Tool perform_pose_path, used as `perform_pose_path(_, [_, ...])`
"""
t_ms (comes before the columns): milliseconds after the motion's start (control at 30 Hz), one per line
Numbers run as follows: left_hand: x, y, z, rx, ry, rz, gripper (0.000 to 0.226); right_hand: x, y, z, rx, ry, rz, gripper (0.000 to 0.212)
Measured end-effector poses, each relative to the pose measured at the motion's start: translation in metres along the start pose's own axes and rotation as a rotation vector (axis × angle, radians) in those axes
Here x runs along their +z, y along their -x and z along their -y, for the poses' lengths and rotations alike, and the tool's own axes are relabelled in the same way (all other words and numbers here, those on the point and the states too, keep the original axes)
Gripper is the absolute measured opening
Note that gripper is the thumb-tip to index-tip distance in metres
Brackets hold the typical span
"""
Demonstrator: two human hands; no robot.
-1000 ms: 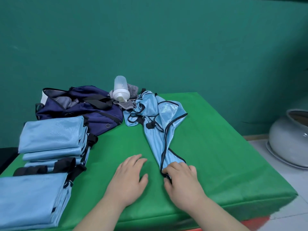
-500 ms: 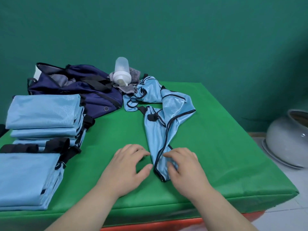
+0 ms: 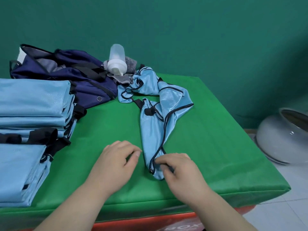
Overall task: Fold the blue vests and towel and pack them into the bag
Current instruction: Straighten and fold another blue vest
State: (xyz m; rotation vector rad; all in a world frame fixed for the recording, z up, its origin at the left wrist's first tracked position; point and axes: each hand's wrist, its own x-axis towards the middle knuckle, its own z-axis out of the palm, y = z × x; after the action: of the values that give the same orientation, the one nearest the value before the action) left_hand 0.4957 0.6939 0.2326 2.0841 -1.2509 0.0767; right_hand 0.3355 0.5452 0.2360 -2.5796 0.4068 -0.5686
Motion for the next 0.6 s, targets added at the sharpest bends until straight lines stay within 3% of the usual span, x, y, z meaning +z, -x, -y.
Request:
perform_pose_path(167, [0.0,0.003,-0.02,-0.006,-0.024,0.06,0.07,-0.013,-0.018,-0.015,0.151,-0.068,-0.153,0.023])
perform_pose_path(267, [0.005,0.004,-0.043,-0.065,-0.164,0.186,0.094,-0.024,-0.043,-0.028,0.213,0.011,-0.136,0.026])
perform_pose_path(333, [0.011,0.006,-0.051,-0.105,-0.247,0.232,0.082,-0.029,-0.064,-0.04,0.237,0.079,-0.087,0.031])
perform_pose_path(400, [0.013,0.004,-0.053,-0.134,-0.258,0.224,0.057,-0.033,-0.086,-0.054,0.267,0.124,-0.047,0.037])
perform_pose_path(467, [0.014,0.003,-0.048,-0.168,-0.195,0.195,0.033,-0.036,-0.108,-0.067,0.286,0.17,-0.019,0.044])
perform_pose_path(600, [0.008,-0.002,-0.035,-0.225,-0.038,0.128,0.009,-0.036,-0.145,-0.092,0.279,0.281,0.014,0.056])
